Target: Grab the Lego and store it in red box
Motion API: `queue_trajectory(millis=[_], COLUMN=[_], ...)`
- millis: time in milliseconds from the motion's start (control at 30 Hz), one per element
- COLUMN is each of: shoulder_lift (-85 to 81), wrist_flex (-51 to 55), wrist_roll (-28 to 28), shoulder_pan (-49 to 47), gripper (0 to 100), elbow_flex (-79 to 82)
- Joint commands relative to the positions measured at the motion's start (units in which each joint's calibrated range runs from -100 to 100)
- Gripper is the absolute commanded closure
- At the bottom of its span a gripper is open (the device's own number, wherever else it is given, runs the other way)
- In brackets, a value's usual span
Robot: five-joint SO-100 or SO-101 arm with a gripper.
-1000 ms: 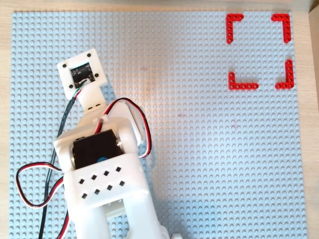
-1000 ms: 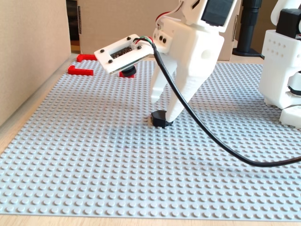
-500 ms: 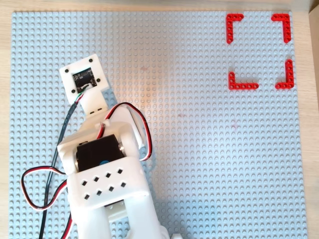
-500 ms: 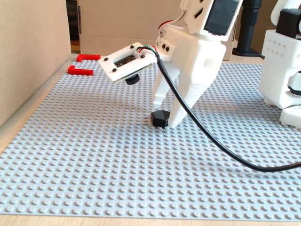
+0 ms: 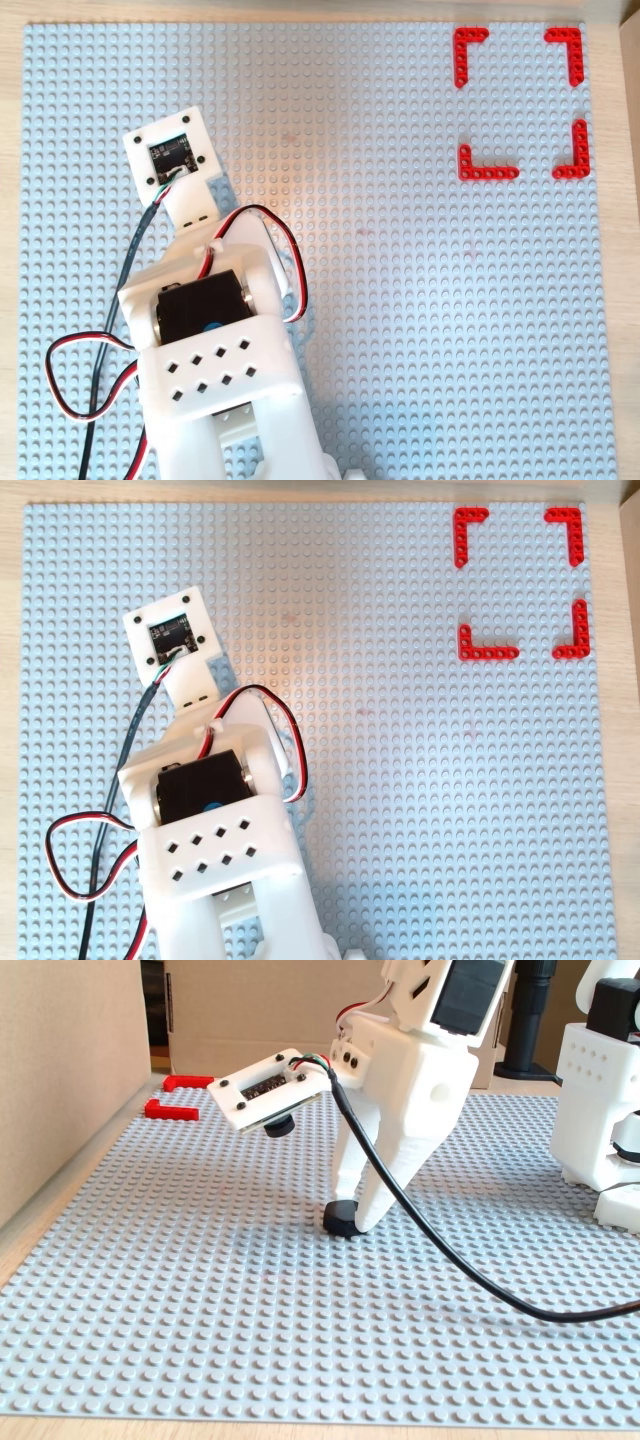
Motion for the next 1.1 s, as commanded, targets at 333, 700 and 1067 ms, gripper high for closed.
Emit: queue_trajectory(millis=[333, 700, 1067], shoulder_lift=[-3.7, -11.6, -18.7], wrist_flex=[10.5, 28.2, 34.2], wrist_roll=[0.2, 1.2, -3.3], shoulder_pan=[0.0, 6.7, 24.4], gripper=[96, 96, 96], elbow_flex=[-11.0, -32.2, -49.0])
